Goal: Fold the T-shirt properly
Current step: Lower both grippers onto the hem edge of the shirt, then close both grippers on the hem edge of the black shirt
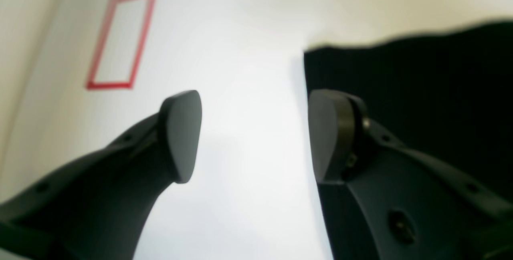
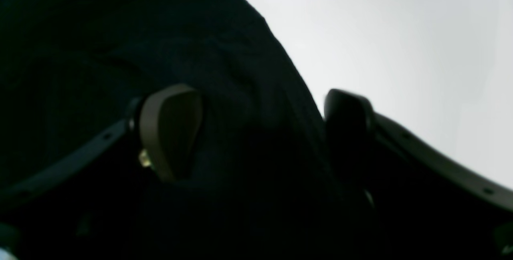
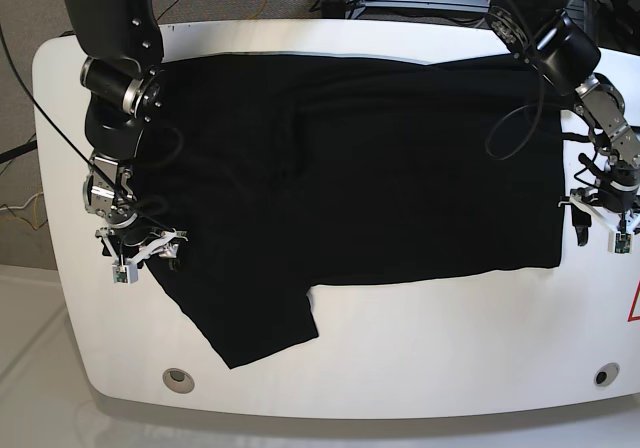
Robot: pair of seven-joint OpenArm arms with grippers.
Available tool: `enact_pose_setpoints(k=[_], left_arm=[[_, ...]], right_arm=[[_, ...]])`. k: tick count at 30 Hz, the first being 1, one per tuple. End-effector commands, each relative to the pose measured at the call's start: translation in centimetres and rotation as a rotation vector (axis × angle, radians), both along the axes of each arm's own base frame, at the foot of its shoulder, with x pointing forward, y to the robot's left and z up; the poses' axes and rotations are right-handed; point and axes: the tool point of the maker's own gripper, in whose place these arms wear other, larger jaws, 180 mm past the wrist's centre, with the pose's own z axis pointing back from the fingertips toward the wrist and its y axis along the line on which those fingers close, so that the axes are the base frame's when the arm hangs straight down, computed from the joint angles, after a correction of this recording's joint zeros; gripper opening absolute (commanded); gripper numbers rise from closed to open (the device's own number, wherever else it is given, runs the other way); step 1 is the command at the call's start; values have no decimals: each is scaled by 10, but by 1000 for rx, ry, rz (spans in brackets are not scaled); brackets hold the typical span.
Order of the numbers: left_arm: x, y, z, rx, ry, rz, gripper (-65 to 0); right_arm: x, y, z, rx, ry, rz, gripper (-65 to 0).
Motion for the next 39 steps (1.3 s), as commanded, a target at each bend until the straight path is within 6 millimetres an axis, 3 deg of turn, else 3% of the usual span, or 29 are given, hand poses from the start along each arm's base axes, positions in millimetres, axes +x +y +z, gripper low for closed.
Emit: enact_pose_setpoints(k=[1,6,11,22,30,35,39], left_arm=[[7,7,22,24,-62,-1,-258],[7,13,27,42,-62,1,-258],[6,11,19,24,-48,-1,-258],[9,8,1,-26,-18,-1,-258],[9,7,-1,-33,-14,-2,-258],[10,4,-3,-38,-15,-5,-258],[11,1,-10,-60,-7,-12,-258]], right_arm=[[-14,19,-21,13,111,54,-161],[-14,27,-23,22,113,65,-163],[-14,31,-24,25,113,70,-186],[-19,45,-26,61,139,137,-370],[-23,47,-27,53,153,182,-588],[-28,55,-31,36,176,242,-650],[-30,56,-33,28,184,252,-650]])
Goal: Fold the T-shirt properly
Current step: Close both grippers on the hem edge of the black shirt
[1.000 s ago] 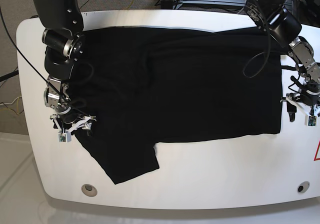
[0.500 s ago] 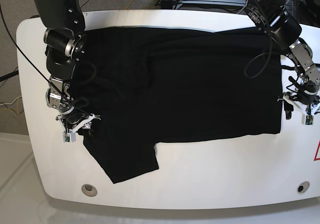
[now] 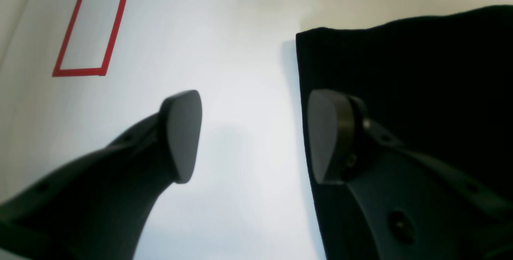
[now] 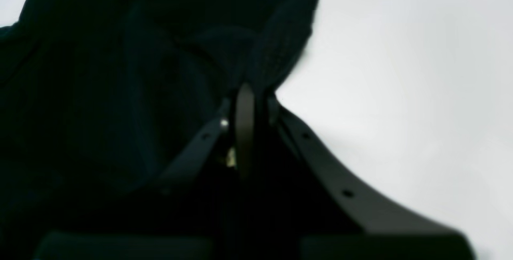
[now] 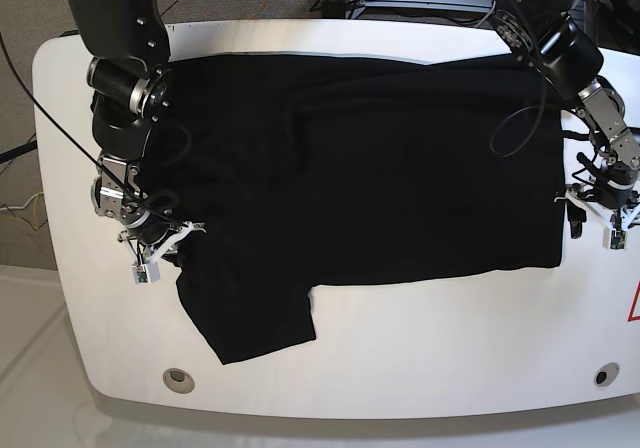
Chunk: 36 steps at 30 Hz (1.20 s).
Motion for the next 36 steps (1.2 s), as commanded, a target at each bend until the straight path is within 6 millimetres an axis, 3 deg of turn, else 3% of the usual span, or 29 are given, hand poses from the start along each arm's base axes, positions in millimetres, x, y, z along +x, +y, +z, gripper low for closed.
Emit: enact_pose_setpoints(k=[1,15,19,30,36], left_arm=[[12,3,15,-7,-67,-6,-258],[24,-22,-17,-158,-111,-37,-258],[34,-23,-15,-190,-122,-27,-258],[37,-15,-31,-321,-125,48,-258],[39,-24,-40,-359,-109,44,-258]], right_arm=[[-23,7,-27,-70,144,85,-650],[-23,7,-27,-71,145,86,-650],[-23,7,-27,-71,145,86,-650],[-23,3,-26,-72,144,79,-650],[-23,2,-26,-73,143,77,-650]])
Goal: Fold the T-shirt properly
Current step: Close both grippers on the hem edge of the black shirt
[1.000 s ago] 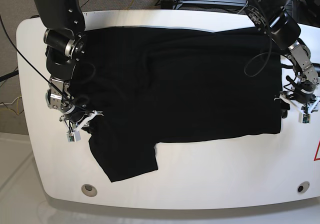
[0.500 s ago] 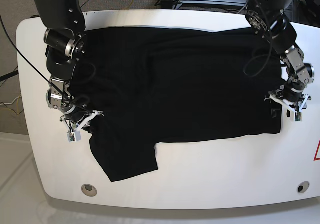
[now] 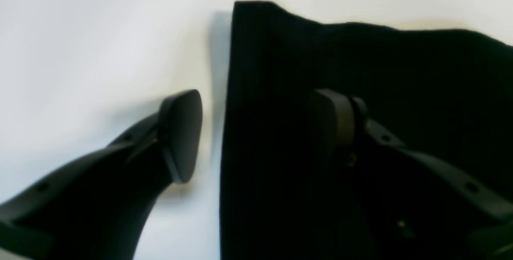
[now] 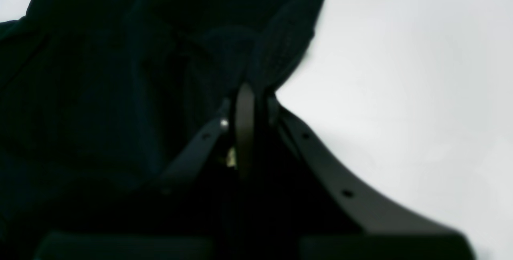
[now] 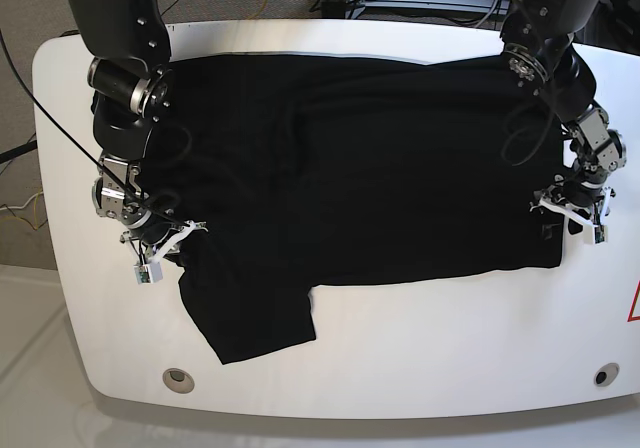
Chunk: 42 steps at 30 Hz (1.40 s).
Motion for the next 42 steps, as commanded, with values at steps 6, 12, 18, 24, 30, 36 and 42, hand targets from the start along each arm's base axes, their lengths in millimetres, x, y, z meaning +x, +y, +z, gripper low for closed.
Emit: enact_pose_setpoints(k=[6,12,18,24,30,36,42], left_arm=[[17,-13,12,-28,-56,-7,-258],[22,-32,8,-56,-59,-25,-258],[24,-45,4,-76,-59,-36,-258],[25,-54,2,-87,-60,-45,-258],[23,-54,1,-86,-56,-44,-320],[26,-58,2,-68,-49,-74,-650],[27,-61,2,-56,-45,-91,-629]], right_arm=[[-23,1,-26,-72,141,67,-650],[-23,1,-26,-72,141,67,-650],[-23,1,-26,-71,141,66,-650],[-23,1,-26,-71,141,66,-650],[-22,1,-25,-70,140,65,-650],[-21,4,-24,-66,137,67,-650],[-18,6,-22,-64,131,69,-650]])
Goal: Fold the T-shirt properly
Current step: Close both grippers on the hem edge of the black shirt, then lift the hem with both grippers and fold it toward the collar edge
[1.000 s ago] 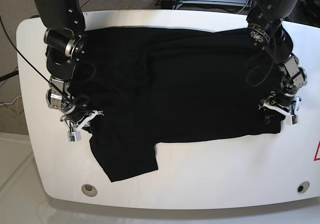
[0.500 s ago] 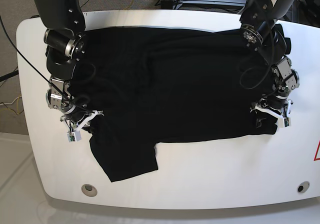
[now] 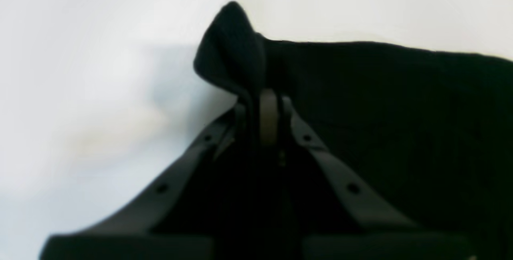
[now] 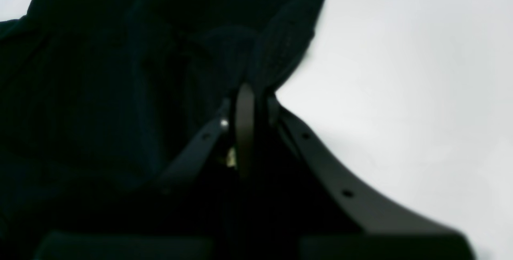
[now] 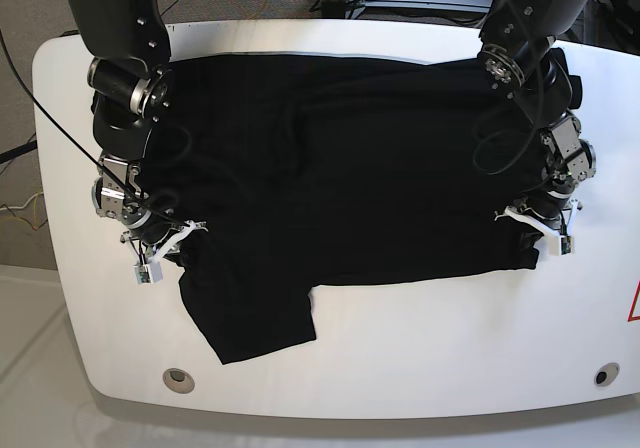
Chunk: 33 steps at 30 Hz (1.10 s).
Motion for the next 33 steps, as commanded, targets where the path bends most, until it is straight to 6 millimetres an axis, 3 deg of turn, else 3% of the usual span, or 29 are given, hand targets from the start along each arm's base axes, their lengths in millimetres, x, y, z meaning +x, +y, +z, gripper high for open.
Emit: enact_pose_setpoints(k=[1,12,22,26,33], left_arm=[[8,5,11,17,-19,-5,-629],[17,20,41,90,-83,10,-629],[32,5,53,122,-100,-54,-629],[34,2,55,128,-103,-66,-629],[47,-3,68,133,-130,-80,-628]], right_arm=[[-18,4,-22,-66,131,68,-650],[4,16,-3,-55,84,75,-650],[24,22,17,-50,38,78,-650],[33,35,25,-36,19,91,-650],[38,23,25,-68,16,36,-650]])
